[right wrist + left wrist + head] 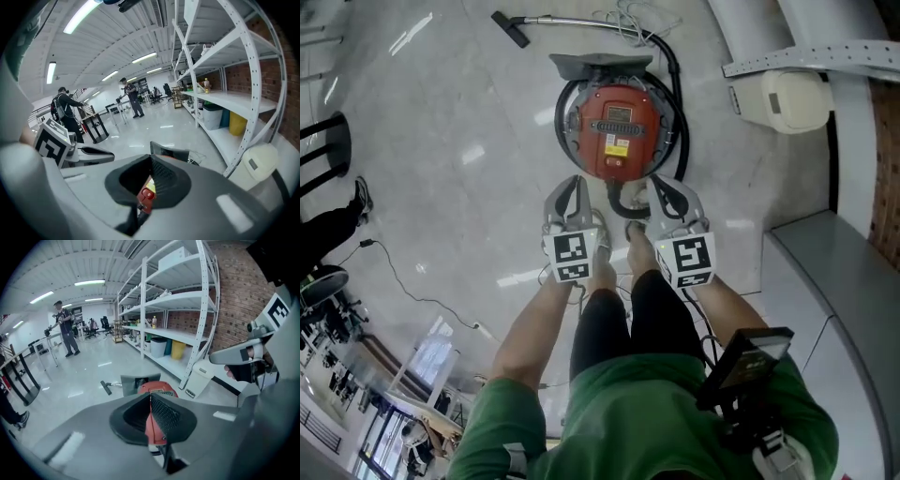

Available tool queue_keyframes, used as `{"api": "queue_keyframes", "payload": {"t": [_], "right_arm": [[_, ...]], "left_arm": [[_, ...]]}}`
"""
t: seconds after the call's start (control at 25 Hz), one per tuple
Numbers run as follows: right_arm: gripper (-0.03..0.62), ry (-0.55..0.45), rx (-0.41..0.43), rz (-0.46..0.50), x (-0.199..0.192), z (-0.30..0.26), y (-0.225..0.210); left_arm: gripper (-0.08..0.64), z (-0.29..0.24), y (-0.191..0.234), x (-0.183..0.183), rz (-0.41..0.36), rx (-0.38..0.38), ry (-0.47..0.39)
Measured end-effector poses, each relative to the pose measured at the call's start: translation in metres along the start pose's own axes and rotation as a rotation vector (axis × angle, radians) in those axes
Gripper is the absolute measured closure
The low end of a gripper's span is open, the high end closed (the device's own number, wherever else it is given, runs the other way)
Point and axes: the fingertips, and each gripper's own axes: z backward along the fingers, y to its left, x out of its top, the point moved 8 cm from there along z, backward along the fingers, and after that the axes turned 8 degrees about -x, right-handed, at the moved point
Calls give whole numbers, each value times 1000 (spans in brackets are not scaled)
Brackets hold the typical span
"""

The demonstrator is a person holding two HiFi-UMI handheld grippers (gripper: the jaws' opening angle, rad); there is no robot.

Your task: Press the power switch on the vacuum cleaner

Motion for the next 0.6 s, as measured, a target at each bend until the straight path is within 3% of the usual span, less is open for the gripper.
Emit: {"api": "queue_keyframes", "payload": {"t": [0.28, 0.6], "right_arm": [[589, -91, 6, 44, 45, 48, 21], [589, -212, -27, 75, 81, 129, 54]], "left_arm": [[552, 62, -11, 48, -32, -4, -137], [552, 154, -35, 79, -58, -26, -283]]}}
